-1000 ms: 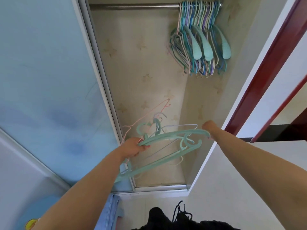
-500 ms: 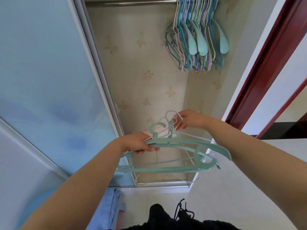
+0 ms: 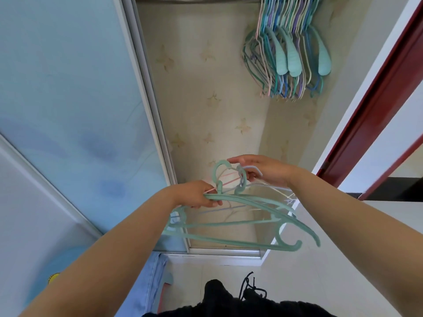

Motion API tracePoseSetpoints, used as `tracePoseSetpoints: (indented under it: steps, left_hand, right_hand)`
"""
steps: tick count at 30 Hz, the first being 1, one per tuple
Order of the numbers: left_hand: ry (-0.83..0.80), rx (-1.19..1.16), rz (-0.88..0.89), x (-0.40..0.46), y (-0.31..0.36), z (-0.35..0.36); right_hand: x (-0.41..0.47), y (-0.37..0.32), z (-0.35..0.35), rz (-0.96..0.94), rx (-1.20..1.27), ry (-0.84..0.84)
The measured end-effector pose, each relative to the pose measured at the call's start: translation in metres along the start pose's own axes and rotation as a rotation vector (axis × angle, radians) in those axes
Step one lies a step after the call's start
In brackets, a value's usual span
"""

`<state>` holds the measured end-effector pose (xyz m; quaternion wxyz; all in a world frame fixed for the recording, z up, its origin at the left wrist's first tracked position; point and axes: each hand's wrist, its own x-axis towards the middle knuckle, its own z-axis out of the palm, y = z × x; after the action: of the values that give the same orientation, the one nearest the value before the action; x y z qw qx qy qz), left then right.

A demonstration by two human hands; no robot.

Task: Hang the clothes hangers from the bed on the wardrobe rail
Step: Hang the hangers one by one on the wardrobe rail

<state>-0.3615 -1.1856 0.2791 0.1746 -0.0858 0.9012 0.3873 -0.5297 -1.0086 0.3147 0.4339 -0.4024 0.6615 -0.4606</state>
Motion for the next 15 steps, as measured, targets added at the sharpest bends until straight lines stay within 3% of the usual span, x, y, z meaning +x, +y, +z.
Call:
tracePoseSetpoints:
  steps: [6,10,15]
  left_hand:
    - [0.053,0.158,0.049,0.005,0.005,0.0]
    - [0.076,-0.102,0.075,-0.005,0.018,0.001]
    - [0.014,-0.155,0.033,-0.012,0.02,-0.001]
  right_hand:
    - [-0.001,-0.004,-0.005,0.08,-0.067,-0.01]
    - [-0.004,-0.006,-0.017,0.101,-0.109,0.013]
    - [-0.007,-0.004,-0.018,0.07,0.044,-0.02]
